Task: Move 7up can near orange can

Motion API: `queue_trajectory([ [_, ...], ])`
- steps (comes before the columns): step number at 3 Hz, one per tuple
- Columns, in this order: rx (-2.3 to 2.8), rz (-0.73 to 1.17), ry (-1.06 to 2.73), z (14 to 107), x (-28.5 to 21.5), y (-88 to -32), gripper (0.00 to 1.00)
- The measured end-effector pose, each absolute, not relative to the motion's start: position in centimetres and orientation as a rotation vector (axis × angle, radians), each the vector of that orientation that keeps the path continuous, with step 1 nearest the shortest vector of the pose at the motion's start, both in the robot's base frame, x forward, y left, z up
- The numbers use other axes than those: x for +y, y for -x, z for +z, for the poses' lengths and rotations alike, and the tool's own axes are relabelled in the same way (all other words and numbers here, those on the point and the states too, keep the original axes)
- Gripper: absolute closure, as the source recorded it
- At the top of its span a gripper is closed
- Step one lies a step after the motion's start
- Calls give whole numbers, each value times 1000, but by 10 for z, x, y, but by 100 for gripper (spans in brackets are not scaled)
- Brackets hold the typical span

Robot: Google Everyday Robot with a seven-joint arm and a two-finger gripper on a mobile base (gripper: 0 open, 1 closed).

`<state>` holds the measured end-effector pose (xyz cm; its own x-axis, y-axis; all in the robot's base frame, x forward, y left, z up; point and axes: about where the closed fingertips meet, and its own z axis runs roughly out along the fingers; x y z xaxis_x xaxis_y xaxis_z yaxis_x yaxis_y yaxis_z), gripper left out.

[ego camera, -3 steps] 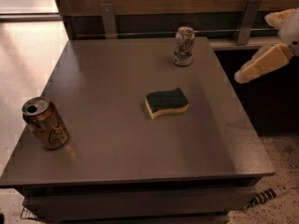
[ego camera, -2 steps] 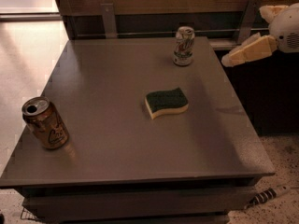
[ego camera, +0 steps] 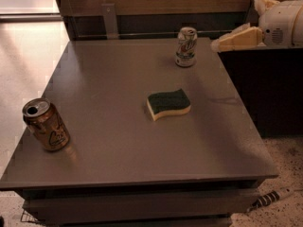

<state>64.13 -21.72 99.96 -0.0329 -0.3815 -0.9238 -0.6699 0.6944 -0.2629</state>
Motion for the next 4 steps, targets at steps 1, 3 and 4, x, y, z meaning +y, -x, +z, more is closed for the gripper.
queue_trajectory([
  [1,1628,346,841,988,-208,-674,0],
  [3,1559,483,818,947,-184,-734,0],
  [4,1545,542,807,923,-172,-754,0],
])
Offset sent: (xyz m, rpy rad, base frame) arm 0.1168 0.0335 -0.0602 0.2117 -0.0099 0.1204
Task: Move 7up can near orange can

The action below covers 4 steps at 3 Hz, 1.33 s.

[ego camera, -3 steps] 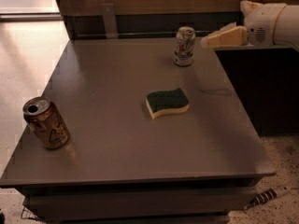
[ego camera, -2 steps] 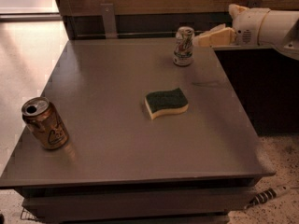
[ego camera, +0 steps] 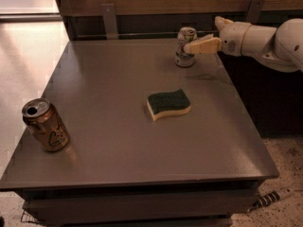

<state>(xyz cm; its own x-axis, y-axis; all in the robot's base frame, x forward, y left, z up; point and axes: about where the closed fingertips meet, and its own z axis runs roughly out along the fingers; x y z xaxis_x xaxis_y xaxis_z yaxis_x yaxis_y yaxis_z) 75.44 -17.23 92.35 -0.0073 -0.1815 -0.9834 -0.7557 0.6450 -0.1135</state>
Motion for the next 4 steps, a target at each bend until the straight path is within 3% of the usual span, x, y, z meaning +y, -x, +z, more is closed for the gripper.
queue_trajectory([
  [1,1536,608,799,904,-159,-768,0],
  [2,1546,681,798,888,-143,-774,15],
  [3,1545,687,803,887,-138,-775,46],
  [4,1544,692,806,886,-135,-775,69],
])
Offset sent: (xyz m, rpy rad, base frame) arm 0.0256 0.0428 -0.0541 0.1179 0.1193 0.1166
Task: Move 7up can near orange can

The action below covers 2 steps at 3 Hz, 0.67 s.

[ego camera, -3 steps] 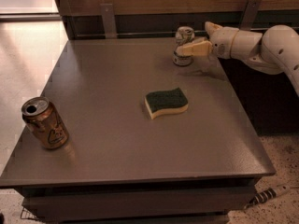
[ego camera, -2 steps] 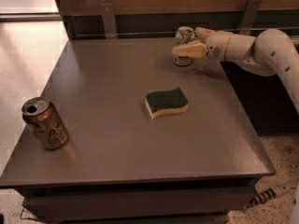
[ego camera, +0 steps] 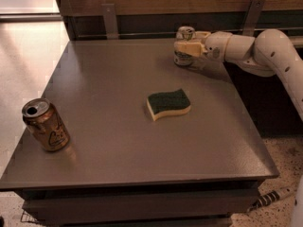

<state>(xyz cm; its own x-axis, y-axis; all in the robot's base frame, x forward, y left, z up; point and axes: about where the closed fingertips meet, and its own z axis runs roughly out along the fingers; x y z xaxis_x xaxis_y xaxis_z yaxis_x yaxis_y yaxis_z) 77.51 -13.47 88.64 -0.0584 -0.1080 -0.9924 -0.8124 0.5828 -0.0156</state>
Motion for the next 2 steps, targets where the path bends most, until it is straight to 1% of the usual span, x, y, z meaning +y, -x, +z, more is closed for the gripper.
queue_trajectory([
  [1,1543,697,810,886,-131,-775,93],
  [2,1545,696,813,887,-128,-775,100],
])
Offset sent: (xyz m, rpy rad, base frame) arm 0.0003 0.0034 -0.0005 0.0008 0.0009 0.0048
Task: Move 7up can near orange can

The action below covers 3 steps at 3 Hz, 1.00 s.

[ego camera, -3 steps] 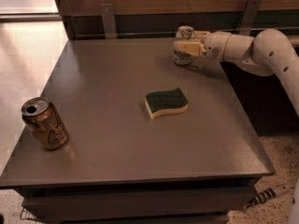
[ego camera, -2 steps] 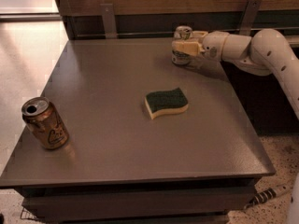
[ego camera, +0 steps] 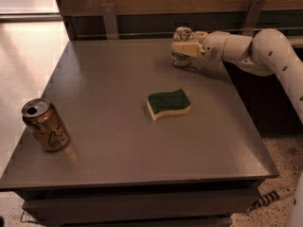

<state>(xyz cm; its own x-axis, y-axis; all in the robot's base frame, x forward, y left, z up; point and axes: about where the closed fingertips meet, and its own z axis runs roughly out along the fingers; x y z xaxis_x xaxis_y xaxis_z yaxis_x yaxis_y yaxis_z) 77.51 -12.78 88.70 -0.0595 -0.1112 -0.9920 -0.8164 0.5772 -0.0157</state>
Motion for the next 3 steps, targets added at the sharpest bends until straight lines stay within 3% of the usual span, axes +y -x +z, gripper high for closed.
queue_trajectory([
  [2,1536,653,821,917,-128,-750,100],
  [3,1502,673,858,951,-118,-696,100],
])
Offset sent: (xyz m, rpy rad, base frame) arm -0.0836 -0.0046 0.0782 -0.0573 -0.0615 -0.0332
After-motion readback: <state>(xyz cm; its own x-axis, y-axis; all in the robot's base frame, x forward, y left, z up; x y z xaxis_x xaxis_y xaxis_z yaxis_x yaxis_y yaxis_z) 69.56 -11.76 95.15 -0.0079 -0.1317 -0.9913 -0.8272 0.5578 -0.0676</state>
